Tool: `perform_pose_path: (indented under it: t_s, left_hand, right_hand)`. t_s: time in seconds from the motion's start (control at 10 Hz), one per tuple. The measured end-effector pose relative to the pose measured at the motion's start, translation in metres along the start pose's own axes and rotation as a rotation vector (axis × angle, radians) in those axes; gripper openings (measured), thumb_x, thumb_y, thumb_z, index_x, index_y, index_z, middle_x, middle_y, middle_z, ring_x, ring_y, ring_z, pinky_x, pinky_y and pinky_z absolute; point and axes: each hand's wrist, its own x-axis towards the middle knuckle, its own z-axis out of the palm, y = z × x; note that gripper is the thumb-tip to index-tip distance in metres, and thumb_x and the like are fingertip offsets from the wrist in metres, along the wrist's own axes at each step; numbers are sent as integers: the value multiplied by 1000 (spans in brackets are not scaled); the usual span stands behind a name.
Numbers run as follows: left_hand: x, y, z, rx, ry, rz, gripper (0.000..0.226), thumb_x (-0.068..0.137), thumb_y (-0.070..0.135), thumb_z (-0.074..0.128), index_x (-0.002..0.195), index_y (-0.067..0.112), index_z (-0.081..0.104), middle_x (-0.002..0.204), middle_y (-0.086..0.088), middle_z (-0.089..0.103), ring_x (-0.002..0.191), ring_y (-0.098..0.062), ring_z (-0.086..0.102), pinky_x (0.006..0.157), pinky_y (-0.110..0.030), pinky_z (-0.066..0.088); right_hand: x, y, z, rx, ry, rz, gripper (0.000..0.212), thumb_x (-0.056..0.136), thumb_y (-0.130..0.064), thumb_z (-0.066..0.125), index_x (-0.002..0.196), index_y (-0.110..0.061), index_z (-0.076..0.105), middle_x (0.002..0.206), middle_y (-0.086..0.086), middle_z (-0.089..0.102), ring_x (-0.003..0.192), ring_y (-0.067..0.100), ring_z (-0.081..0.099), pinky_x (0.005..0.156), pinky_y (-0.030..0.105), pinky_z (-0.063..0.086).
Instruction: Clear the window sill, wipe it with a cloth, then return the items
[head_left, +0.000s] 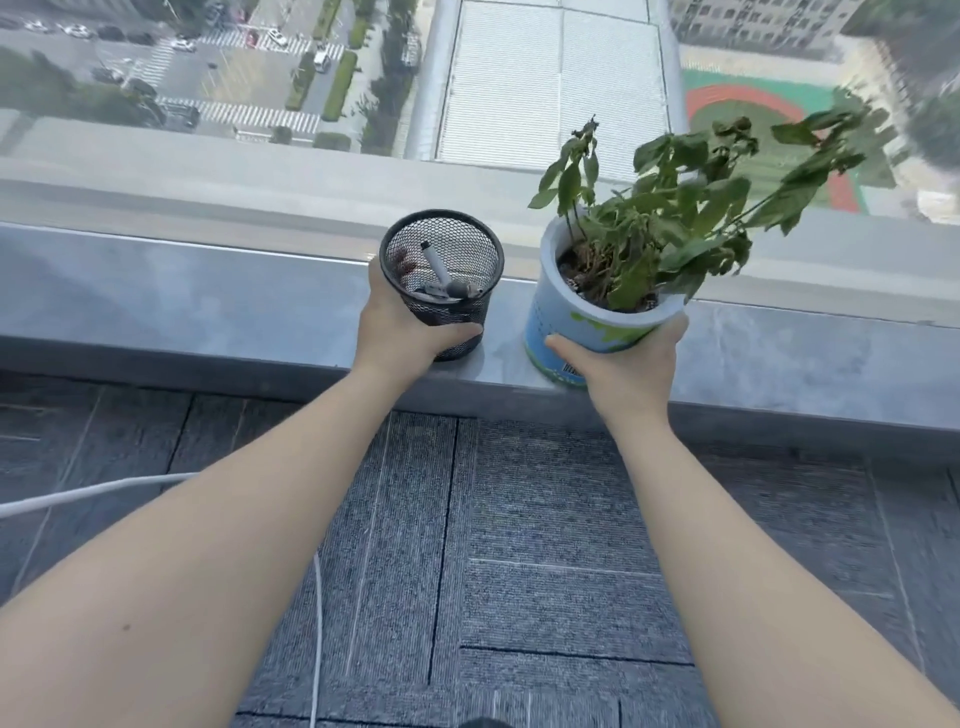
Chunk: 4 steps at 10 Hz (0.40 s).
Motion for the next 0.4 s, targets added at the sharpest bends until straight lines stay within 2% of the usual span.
perform_pose_path:
  t_s: [0.1,0.2,0.3,0.4]
  left_hand:
    - [2,-3,2,-20,2,0,92,58,8,81,133,13,28,113,5,47,106,-7,44,87,-11,31]
    - [1,-4,4,-17,-10,5,93,58,7,81,134,15,27,111,8,46,105,-7,46,86,-12,32]
    - [0,-7,3,-23,-38,19,89,58,6,81,131,13,30,111,6,47,104,-8,46,87,-16,34]
    - [-7,-8,-2,30,-41,-44,81,62,12,80,128,9,33,129,-7,43,121,-19,43,102,-32,37]
  right_hand:
    - [1,7,2,36,-2,-6,90,58,-17,86,129,-8,29,126,2,49,115,15,50,99,23,41]
    - [1,11,4,44,-6,-1,96,58,-16,86,134,-9,27,135,5,44,124,18,46,104,25,38]
    - [2,13,5,62,-9,17,106,56,-18,87,140,-9,22,142,6,37,132,21,39,112,38,36]
    - [-4,1,-3,-14,-52,157,114,64,-23,83,148,-13,5,154,7,15,144,20,15,118,40,22]
